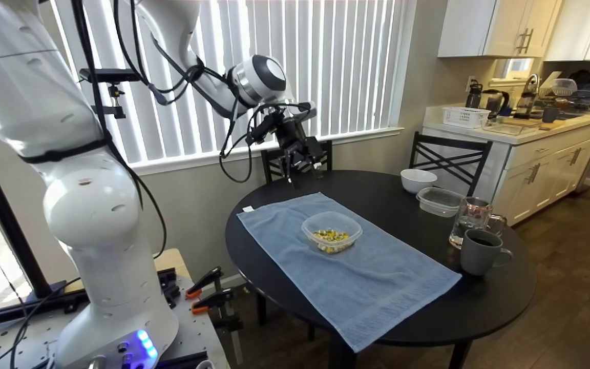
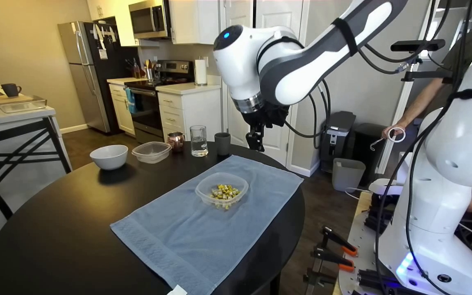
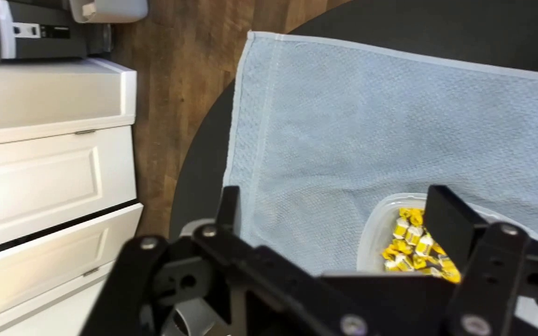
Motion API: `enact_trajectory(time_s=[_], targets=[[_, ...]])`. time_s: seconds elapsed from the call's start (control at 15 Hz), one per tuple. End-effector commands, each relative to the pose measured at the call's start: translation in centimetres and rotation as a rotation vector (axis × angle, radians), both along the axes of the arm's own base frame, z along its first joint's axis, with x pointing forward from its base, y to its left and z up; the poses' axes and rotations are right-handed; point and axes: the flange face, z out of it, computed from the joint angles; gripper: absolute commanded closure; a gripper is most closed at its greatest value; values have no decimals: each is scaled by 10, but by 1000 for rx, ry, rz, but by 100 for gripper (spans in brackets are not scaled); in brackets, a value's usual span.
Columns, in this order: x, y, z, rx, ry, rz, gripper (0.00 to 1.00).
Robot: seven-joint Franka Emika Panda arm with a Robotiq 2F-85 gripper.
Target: Pour the contents from the bowl onto the blue towel
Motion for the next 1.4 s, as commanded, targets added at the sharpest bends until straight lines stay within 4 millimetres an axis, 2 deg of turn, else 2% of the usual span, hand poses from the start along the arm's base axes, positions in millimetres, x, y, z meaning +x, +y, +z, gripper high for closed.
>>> enact_trajectory(time_s=[0.0, 0.4, 0.8, 0.93, 1.33], targets=[[8, -5, -17, -153, -82, 15, 0], [7, -10, -37, -350, -171, 48, 0], [-3, 8, -56, -580, -225, 314, 0], [-7, 8, -68, -607, -226, 343, 0], [-21, -12, -116, -680, -163, 374, 0]])
